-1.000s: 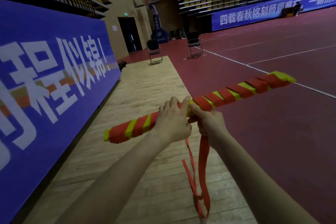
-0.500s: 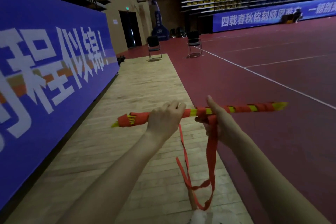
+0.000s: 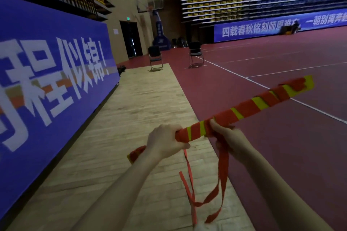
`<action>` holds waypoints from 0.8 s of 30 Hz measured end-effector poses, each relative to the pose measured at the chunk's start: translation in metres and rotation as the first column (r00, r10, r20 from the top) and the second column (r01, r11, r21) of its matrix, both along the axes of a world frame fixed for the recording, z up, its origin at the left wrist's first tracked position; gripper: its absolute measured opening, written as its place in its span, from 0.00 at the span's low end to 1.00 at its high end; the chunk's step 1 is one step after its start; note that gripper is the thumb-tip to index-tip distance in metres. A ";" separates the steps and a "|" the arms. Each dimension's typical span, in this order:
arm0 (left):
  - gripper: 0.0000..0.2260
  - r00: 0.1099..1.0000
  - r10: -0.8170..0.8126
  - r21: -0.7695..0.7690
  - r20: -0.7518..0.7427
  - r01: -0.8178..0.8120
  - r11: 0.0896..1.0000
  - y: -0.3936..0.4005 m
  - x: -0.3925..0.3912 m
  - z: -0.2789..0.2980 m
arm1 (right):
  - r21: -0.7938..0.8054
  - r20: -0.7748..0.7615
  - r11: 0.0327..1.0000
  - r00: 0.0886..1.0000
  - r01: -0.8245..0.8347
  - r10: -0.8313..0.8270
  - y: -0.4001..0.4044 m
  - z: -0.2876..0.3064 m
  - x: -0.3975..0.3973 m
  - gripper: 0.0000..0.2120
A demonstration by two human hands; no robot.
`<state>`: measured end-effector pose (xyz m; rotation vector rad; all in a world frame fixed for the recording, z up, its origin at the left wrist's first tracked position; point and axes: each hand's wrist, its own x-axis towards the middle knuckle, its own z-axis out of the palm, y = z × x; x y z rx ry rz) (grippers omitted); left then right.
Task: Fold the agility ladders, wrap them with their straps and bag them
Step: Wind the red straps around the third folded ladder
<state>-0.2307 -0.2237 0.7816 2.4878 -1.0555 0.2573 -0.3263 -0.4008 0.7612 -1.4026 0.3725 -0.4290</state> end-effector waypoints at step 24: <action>0.14 0.881 0.257 -0.114 0.397 -0.230 0.966 -0.006 -0.033 -0.019 | 0.025 -0.077 0.998 0.996 0.050 -0.048 0.026 0.002 -0.014 0.23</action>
